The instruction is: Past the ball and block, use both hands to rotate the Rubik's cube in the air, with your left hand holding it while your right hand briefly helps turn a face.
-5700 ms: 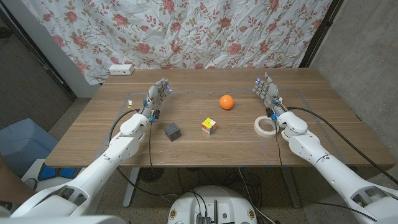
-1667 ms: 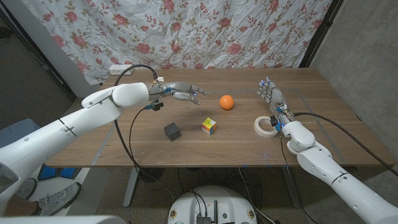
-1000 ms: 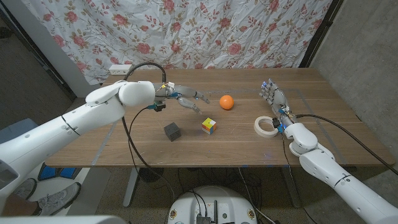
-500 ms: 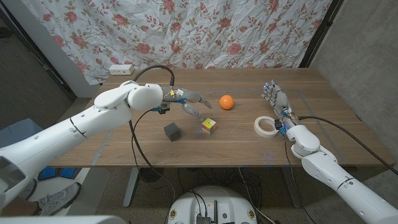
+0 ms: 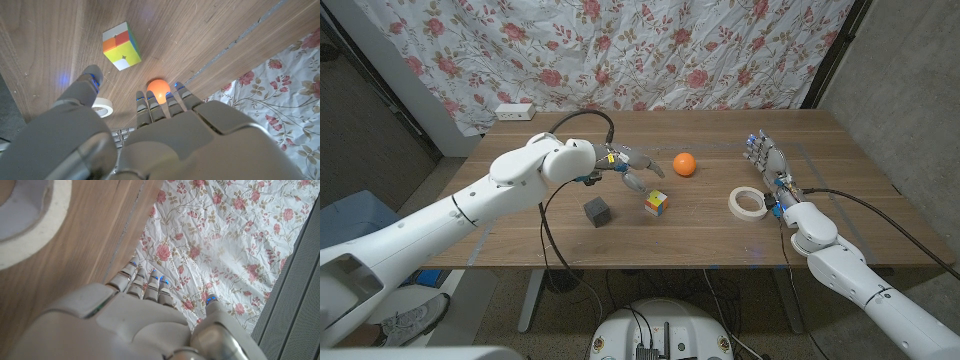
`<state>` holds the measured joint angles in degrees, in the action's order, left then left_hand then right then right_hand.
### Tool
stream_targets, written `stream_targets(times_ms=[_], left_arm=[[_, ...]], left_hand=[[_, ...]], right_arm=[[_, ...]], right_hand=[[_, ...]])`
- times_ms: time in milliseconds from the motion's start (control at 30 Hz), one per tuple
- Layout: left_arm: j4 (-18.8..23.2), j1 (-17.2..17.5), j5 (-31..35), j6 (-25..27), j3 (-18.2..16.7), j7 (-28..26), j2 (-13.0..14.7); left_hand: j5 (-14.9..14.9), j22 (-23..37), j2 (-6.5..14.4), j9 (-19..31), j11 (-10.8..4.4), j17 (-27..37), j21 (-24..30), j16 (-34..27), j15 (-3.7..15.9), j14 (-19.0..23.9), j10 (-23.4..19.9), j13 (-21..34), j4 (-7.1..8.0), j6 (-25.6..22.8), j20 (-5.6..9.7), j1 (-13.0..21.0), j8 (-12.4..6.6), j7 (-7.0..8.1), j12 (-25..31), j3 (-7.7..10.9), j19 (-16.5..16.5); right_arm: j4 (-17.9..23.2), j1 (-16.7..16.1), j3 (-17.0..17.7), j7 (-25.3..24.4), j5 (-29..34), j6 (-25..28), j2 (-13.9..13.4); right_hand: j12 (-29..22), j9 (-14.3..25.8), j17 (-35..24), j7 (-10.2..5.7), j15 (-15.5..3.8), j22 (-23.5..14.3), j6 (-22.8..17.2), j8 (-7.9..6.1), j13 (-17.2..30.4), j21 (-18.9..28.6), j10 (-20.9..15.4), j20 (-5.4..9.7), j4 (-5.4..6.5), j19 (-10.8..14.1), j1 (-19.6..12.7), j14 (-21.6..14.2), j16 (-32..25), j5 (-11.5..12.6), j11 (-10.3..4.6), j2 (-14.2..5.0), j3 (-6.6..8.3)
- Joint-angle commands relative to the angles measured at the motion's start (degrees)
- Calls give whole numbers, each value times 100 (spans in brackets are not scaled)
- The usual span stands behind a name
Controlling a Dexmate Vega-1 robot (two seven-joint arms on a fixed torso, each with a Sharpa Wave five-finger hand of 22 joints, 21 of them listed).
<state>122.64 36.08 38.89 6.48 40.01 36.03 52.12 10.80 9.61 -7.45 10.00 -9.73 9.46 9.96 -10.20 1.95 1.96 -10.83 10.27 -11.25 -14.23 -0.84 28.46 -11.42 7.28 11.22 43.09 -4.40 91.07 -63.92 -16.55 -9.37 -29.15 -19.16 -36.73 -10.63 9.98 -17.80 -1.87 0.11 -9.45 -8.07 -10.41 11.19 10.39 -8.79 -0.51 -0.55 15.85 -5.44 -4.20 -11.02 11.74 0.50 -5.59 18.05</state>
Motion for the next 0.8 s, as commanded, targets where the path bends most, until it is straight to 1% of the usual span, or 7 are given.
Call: stream_targets(times_ms=[33,200,300,400,500,633,800], left_arm=[[-49,99,652,130,177,107,-284],[-103,150,835,108,230,73,-365],[-150,140,903,66,266,108,-411],[-204,149,1066,-11,309,32,-426],[-256,183,1126,0,312,3,-471],[-313,195,1289,-120,348,-90,-474],[-421,208,1336,-216,354,-159,-528]], left_hand=[[-12,-4,-27,24,-44,25,5,-16,103,5,-16,26,17,8,-54,119,-13,-6,21,14,90],[-20,-5,-64,24,-6,27,5,-10,89,-9,-9,27,19,96,-59,193,16,-16,18,12,144],[-24,-5,-82,24,-13,27,-5,-7,88,-18,3,27,21,134,-63,232,25,-25,13,10,198],[-28,-6,-95,24,-6,28,0,-6,90,-21,5,28,22,159,-63,262,30,-40,13,7,207],[-30,-6,-103,24,-18,28,2,-7,95,-19,8,28,22,159,-58,278,27,-35,12,6,213],[-36,-7,-121,24,-11,28,4,-8,97,-19,22,29,23,214,-63,314,41,-50,8,1,234],[-42,-8,-139,24,-4,29,5,-7,96,-21,28,30,24,241,-68,352,41,-48,7,-4,257]], right_arm=[[-148,75,14,58,-44,-112,72],[-190,92,13,80,-64,-134,88],[-193,100,9,88,-66,-116,79],[-242,129,1,173,-94,-141,67],[-278,157,-8,225,-106,-157,61],[-286,164,-5,229,-116,-153,58],[-277,163,-8,213,-125,-120,54]], right_hand=[[-46,10,-4,-35,-8,-12,-23,-36,0,31,1,10,-32,-9,-66,-6,-42,23,-9,-15,24],[-54,10,-4,-40,-9,-12,-46,-43,-2,32,-17,13,-14,-6,-34,-7,-51,21,-13,-23,18],[-55,10,-3,-39,-7,-12,-44,-41,-3,33,-20,14,-7,-3,-19,-7,-55,21,-16,-27,15],[-56,10,-1,-29,-10,-13,-36,-37,-4,35,-22,17,-1,2,-7,-8,-58,20,-22,-28,13],[-48,10,11,-29,-4,-13,-15,-28,-5,35,-1,21,-10,2,-17,-8,-56,24,-16,-37,26],[-44,10,21,-33,-13,-13,-5,-24,-6,33,10,24,-16,-1,-22,6,-52,27,-17,-47,37],[-42,10,33,-39,-6,-13,3,-21,-7,33,18,24,-26,-4,-31,5,-54,30,-28,-64,52]])
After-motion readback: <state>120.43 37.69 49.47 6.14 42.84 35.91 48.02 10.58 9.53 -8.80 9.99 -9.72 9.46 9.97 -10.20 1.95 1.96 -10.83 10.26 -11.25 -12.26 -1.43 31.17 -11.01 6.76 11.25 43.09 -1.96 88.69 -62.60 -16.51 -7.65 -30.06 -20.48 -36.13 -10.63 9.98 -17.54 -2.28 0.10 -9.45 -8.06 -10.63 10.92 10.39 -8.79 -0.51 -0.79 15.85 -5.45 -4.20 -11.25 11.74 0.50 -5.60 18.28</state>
